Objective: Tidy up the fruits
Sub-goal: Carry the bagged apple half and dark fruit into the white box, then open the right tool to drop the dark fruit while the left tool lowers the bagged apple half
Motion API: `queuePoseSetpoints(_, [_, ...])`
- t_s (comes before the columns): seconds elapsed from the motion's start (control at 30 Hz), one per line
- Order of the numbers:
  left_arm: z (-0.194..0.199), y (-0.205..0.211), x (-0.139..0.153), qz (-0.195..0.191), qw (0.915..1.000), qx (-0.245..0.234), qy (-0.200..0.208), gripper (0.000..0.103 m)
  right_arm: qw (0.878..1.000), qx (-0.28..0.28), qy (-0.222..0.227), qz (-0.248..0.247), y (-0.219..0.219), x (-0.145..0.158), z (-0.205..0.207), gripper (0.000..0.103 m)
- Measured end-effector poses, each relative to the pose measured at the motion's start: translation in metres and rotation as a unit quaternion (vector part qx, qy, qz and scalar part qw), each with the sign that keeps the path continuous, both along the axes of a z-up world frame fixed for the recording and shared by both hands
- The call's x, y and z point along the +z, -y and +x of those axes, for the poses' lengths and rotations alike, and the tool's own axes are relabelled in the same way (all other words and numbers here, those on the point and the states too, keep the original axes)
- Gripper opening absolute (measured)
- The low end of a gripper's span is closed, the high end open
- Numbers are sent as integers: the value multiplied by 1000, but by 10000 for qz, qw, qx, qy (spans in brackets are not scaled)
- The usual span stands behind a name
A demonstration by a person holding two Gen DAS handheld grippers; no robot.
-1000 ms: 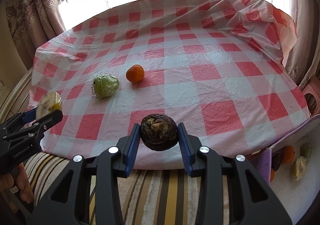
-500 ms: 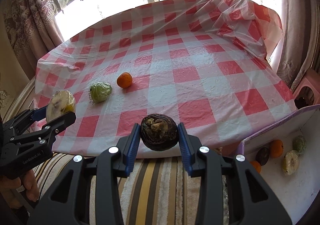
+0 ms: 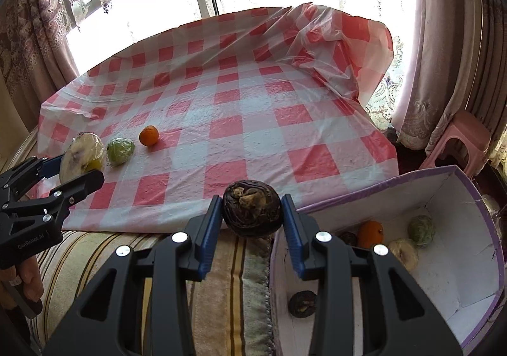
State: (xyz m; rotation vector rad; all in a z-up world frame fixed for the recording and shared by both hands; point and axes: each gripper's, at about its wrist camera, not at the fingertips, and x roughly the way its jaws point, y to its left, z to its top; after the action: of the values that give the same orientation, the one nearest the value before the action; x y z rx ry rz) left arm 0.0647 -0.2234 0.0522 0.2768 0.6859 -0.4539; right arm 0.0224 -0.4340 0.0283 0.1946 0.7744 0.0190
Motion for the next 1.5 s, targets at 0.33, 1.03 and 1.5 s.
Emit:
queuePoseSetpoints(0.33, [-17, 59, -6, 67, 9977, -672, -52, 60, 9978, -565, -344, 60, 59, -27, -16, 38])
queuePoseSetpoints(1.03, [-45, 176, -49, 491, 9775, -2007, -423, 60, 9898, -739, -1108, -513, 116, -66, -14, 38])
queuePoseSetpoints(1.5, [-50, 221, -86, 1126, 9566, -2556, -833, 60, 9736, -377, -2014, -1007, 122, -102, 2, 38])
